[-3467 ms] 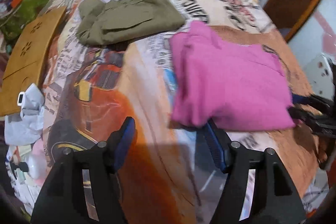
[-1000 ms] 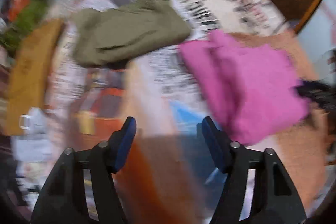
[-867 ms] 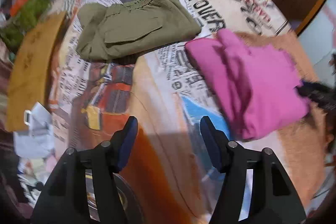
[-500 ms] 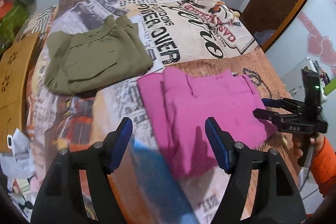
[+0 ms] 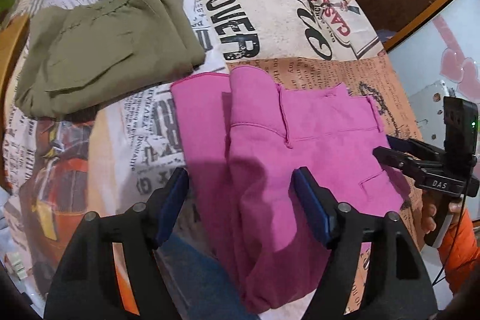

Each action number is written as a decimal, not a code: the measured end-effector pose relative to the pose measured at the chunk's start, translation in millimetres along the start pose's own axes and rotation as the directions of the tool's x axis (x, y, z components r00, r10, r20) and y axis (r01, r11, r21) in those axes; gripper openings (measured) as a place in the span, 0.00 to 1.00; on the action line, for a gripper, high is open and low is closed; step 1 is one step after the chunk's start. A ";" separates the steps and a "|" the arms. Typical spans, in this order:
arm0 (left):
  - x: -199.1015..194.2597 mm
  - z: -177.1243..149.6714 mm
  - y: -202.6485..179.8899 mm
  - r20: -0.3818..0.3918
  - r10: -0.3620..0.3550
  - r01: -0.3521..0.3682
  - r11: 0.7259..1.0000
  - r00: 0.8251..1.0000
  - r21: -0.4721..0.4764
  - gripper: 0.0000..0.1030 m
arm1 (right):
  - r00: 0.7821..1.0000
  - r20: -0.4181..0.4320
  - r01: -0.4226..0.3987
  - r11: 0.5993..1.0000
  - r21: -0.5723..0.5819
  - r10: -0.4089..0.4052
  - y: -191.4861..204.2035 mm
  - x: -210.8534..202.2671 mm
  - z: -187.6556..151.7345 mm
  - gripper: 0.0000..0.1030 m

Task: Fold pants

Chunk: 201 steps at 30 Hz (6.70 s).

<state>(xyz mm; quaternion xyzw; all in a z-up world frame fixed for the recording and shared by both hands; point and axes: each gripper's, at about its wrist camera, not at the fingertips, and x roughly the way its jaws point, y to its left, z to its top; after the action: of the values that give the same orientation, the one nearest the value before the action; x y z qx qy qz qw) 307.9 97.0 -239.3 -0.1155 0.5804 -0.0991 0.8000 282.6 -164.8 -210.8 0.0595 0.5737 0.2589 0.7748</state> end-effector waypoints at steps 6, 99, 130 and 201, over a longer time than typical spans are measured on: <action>1.5 -2.2 7.9 0.022 -0.087 0.088 0.994 0.996 -0.070 0.56 | 1.000 0.016 -0.003 1.000 -0.009 0.003 6.9 -1.5 -0.3 0.32; -196.6 16.0 118.0 0.468 0.314 -0.259 0.949 0.826 -0.181 0.43 | 0.944 0.327 0.075 0.937 -0.340 0.043 233.6 -38.0 123.9 0.22; -377.1 -211.6 -103.2 0.917 0.272 -0.353 0.922 0.292 -0.161 0.96 | 0.594 0.759 0.169 0.881 -0.443 0.268 290.0 -242.0 -62.0 0.72; -354.1 -205.4 -95.5 0.900 0.270 -0.359 0.923 0.343 -0.140 1.00 | 0.603 0.771 0.149 0.921 -0.361 0.204 270.9 -242.0 -71.8 1.00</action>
<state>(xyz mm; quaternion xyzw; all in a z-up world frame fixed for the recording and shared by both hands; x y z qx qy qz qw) 1.5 95.3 48.6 -0.0036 0.0612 0.1110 0.9919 76.1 -60.4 78.3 0.0226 0.1035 0.3256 0.9396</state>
